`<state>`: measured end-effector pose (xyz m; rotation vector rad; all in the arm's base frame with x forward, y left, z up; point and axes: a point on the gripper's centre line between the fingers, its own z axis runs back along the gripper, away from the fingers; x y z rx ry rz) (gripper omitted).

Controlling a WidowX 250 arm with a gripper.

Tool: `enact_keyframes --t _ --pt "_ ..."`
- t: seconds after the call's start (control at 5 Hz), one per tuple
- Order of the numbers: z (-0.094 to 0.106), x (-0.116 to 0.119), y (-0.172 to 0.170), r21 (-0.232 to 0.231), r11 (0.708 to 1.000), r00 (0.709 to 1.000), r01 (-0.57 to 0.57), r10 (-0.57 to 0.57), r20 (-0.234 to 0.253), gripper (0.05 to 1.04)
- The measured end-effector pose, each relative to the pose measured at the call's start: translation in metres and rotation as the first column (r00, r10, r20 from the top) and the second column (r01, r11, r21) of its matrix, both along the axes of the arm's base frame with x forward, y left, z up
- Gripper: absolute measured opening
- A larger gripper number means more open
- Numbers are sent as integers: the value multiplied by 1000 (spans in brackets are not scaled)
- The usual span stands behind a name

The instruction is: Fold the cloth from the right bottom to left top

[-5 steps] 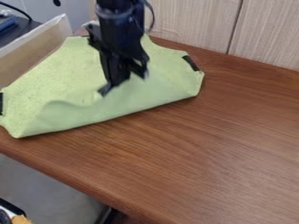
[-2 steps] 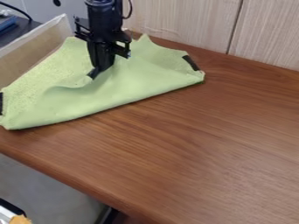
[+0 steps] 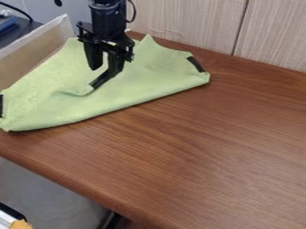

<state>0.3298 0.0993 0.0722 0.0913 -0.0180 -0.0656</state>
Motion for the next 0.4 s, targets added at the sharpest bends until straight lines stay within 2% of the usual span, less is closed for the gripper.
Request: enact_keyframes --t 0.2,0.4 --pt "10 -4 1 16 1000 1000 -6 6 17 1011" --pt "26 -8 2 31 1000 999 1 -2 45 1008"
